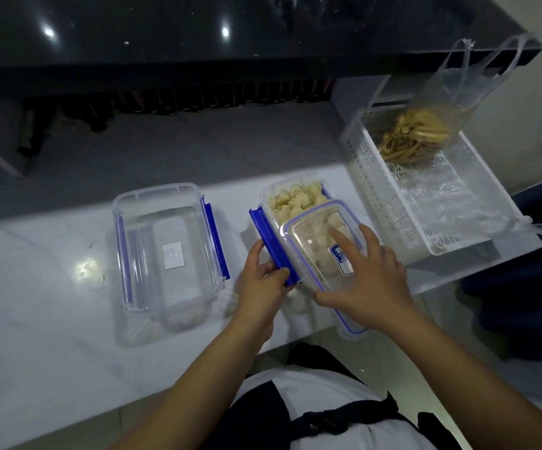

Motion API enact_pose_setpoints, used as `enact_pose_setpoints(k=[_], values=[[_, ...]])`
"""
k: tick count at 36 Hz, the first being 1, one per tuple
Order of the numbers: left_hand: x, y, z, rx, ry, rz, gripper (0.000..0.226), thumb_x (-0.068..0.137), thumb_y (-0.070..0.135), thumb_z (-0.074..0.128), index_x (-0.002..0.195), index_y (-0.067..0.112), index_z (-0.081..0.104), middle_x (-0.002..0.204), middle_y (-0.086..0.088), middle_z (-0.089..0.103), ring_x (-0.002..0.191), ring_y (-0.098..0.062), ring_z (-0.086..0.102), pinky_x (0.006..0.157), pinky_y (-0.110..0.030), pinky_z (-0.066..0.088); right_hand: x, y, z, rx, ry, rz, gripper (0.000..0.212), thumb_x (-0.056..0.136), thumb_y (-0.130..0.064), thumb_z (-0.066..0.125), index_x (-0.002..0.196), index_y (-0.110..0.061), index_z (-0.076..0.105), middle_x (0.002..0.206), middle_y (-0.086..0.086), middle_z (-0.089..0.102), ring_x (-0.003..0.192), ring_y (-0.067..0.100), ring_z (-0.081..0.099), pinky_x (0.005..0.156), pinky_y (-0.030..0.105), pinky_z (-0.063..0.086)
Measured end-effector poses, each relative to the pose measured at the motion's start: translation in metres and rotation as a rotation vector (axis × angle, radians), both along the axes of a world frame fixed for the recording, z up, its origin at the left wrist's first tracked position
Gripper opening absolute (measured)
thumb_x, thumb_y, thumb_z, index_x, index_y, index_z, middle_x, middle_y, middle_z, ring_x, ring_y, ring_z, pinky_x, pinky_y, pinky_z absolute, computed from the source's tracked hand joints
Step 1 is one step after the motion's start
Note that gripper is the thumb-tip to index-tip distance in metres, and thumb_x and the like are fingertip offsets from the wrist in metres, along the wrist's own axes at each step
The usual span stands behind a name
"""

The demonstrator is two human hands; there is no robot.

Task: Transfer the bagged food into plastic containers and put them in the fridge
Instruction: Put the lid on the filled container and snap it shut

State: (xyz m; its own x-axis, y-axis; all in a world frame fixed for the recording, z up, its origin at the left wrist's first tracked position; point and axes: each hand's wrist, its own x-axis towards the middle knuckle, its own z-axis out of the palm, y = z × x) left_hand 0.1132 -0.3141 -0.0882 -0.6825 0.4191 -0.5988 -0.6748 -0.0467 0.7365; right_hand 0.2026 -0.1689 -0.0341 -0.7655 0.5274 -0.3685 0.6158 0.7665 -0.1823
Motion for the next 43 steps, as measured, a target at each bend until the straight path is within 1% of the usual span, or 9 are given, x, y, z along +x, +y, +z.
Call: enact_pose_setpoints(k=[6, 13, 18, 25, 29, 33, 36, 40, 43], values=[[-0.004, -0.002, -0.003, 0.055, -0.047, -0.009, 0.074, 0.093, -0.011, 0.056, 0.152, 0.03, 0.036, 0.107, -0.008, 0.076, 0.096, -0.021, 0.075, 0.071, -0.032, 0.062, 0.051, -0.009, 0.021, -0.025, 0.18, -0.089, 0.109, 0.047, -0.086, 0.054, 0.143, -0.071, 0.004, 0.163, -0.019, -0.002, 0.146, 0.022, 0.012, 0.117, 0.057, 0.024], [-0.006, -0.001, -0.011, 0.09, -0.052, -0.016, 0.077, 0.091, -0.011, 0.061, 0.151, 0.03, 0.036, 0.107, -0.004, 0.076, 0.093, -0.018, 0.076, 0.066, -0.029, 0.061, 0.061, -0.017, 0.008, -0.046, 0.004, -0.075, 0.108, 0.048, -0.086, 0.054, 0.145, -0.068, 0.01, 0.162, -0.018, -0.007, 0.149, 0.031, 0.009, 0.118, 0.051, 0.017], [-0.004, -0.001, -0.011, 0.073, -0.015, -0.033, 0.076, 0.093, -0.008, 0.061, 0.153, 0.03, 0.034, 0.109, -0.005, 0.076, 0.093, -0.017, 0.076, 0.067, -0.027, 0.06, 0.035, -0.015, -0.005, -0.006, 0.025, -0.078, 0.111, 0.045, -0.089, 0.045, 0.147, -0.064, 0.009, 0.161, -0.018, -0.008, 0.147, 0.034, 0.013, 0.117, 0.053, 0.018], [-0.004, -0.001, -0.014, 0.046, -0.002, -0.04, 0.074, 0.093, 0.0, 0.067, 0.151, 0.033, 0.036, 0.105, 0.003, 0.074, 0.089, -0.009, 0.075, 0.063, -0.024, 0.059, 0.036, -0.013, -0.007, 0.006, 0.016, -0.061, 0.111, 0.048, -0.088, 0.05, 0.147, -0.063, 0.008, 0.163, -0.015, -0.006, 0.147, 0.036, 0.014, 0.116, 0.055, 0.019], [-0.004, -0.001, -0.018, 0.065, -0.026, -0.031, 0.075, 0.094, -0.003, 0.064, 0.153, 0.032, 0.034, 0.113, -0.003, 0.073, 0.095, -0.016, 0.075, 0.069, -0.028, 0.061, 0.055, -0.014, 0.002, -0.006, 0.014, -0.057, 0.11, 0.045, -0.09, 0.048, 0.147, -0.064, 0.013, 0.163, -0.017, -0.003, 0.148, 0.033, 0.014, 0.116, 0.054, 0.02], [-0.004, -0.003, -0.018, 0.101, -0.025, -0.028, 0.073, 0.095, -0.009, 0.057, 0.152, 0.031, 0.035, 0.121, -0.011, 0.071, 0.102, -0.024, 0.074, 0.07, -0.031, 0.062, 0.056, -0.015, 0.011, -0.031, 0.145, -0.098, 0.109, 0.047, -0.089, 0.051, 0.146, -0.064, 0.015, 0.161, -0.018, 0.003, 0.146, 0.027, 0.018, 0.116, 0.055, 0.024], [-0.002, -0.004, -0.017, 0.103, -0.018, -0.037, 0.073, 0.096, -0.005, 0.058, 0.153, 0.032, 0.033, 0.122, -0.011, 0.071, 0.106, -0.025, 0.073, 0.076, -0.034, 0.063, 0.036, -0.013, 0.009, 0.019, 0.214, -0.098, 0.108, 0.049, -0.086, 0.051, 0.148, -0.062, 0.012, 0.162, -0.014, 0.002, 0.146, 0.029, 0.017, 0.116, 0.057, 0.024], [-0.001, -0.004, -0.014, 0.084, -0.021, -0.029, 0.074, 0.096, -0.004, 0.059, 0.154, 0.032, 0.032, 0.121, -0.011, 0.071, 0.101, -0.022, 0.074, 0.074, -0.032, 0.063, 0.016, -0.014, -0.006, 0.009, 0.092, -0.076, 0.108, 0.057, -0.083, 0.062, 0.149, -0.06, 0.01, 0.163, -0.013, -0.006, 0.147, 0.035, 0.015, 0.115, 0.054, 0.021], [-0.002, -0.003, -0.014, 0.079, -0.022, -0.023, 0.072, 0.096, -0.003, 0.059, 0.154, 0.032, 0.033, 0.116, -0.011, 0.072, 0.097, -0.021, 0.075, 0.069, -0.029, 0.062, 0.029, -0.018, -0.017, 0.018, 0.067, -0.064, 0.11, 0.052, -0.087, 0.052, 0.148, -0.061, 0.006, 0.16, -0.016, -0.006, 0.145, 0.034, 0.017, 0.114, 0.053, 0.022]])
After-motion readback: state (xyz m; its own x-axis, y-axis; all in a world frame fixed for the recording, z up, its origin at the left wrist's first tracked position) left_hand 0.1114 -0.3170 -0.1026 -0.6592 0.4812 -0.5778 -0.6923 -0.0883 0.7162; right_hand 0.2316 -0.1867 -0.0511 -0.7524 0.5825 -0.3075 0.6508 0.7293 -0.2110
